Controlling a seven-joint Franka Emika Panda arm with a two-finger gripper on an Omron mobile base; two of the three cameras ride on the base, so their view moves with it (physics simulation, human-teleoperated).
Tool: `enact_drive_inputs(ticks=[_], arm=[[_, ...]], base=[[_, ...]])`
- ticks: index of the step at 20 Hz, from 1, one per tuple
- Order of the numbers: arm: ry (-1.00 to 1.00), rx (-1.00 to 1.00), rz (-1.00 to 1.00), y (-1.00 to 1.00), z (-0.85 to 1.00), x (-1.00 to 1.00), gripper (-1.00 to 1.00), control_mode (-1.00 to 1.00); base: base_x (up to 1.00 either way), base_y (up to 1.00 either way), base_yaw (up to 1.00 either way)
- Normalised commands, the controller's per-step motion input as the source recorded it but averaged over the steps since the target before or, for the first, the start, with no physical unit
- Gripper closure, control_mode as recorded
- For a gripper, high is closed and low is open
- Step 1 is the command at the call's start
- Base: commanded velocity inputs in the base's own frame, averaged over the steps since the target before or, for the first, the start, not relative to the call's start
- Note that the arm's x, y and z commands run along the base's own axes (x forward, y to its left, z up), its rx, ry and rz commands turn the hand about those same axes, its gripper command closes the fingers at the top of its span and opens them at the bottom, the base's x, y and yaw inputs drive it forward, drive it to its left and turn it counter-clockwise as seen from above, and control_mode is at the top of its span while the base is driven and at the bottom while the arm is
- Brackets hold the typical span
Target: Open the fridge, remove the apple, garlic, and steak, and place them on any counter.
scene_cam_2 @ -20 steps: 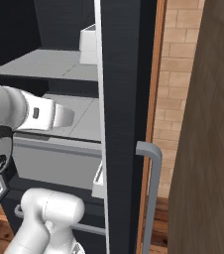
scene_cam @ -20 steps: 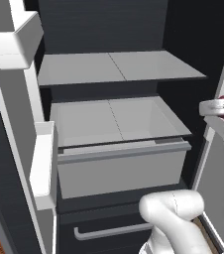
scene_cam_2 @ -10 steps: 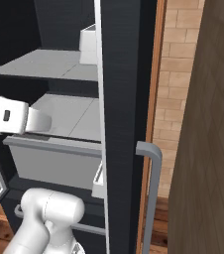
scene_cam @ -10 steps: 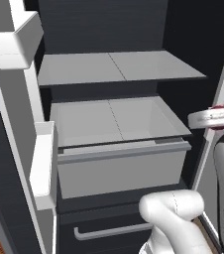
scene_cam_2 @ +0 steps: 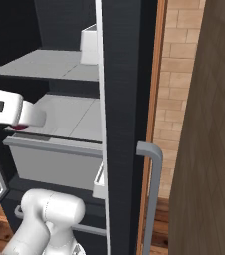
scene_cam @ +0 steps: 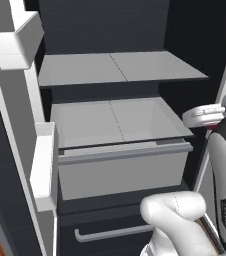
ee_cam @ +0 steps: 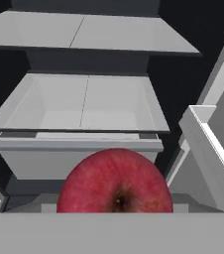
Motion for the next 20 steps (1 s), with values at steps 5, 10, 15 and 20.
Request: enact_drive_inputs(ticks=[5,10,15,20], arm=[[0.0,0.0,0.0,0.0,0.0,0.0,1.0,1.0],[0.0,0.0,0.0,0.0,0.0,0.0,1.0,1.0],[0.0,0.0,0.0,0.0,0.0,0.0,1.0,1.0],[0.0,0.0,0.0,0.0,0.0,0.0,1.0,1.0]], base=[[-0.78,0.0,0.0],[-1.0,0.0,0.0],[-0.96,0.01,0.0],[-0.12,0.1,0.0]])
